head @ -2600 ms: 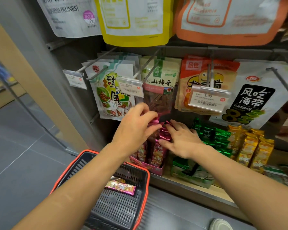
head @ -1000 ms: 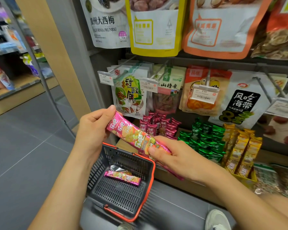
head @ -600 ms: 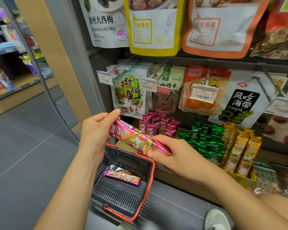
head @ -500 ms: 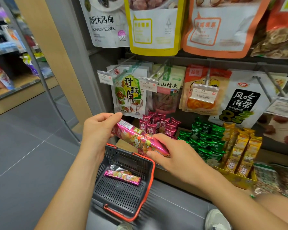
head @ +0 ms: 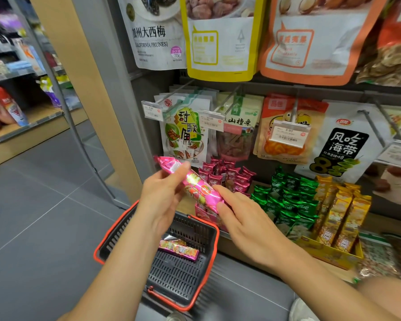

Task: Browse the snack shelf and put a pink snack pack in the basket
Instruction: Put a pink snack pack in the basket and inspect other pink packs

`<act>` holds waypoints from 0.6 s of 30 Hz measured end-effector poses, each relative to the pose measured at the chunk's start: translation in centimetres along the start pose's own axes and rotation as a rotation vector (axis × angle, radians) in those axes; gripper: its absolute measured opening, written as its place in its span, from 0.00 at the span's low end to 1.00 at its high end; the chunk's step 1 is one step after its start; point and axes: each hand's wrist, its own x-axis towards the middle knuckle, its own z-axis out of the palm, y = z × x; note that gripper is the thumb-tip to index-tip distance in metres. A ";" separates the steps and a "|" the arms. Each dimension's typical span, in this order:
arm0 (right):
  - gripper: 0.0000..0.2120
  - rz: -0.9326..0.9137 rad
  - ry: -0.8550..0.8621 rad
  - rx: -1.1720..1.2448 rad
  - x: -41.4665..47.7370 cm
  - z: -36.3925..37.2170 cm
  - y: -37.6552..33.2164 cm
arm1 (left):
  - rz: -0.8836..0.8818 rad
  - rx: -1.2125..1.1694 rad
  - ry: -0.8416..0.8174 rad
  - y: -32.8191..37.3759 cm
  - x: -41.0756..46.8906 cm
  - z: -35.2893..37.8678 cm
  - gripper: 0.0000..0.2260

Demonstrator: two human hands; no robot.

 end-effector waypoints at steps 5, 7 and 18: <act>0.21 0.066 -0.078 0.109 0.4 0.3 0.0 | 0.003 0.180 -0.116 -1.5 -0.8 1.1 0.14; 0.20 0.084 -0.126 0.149 0.7 -0.2 0.0 | 0.054 0.279 -0.114 -1.3 -0.7 0.8 0.10; 0.19 0.157 0.230 0.320 1.6 -2.3 0.7 | 0.429 1.145 -0.211 -4.3 -2.4 3.0 0.07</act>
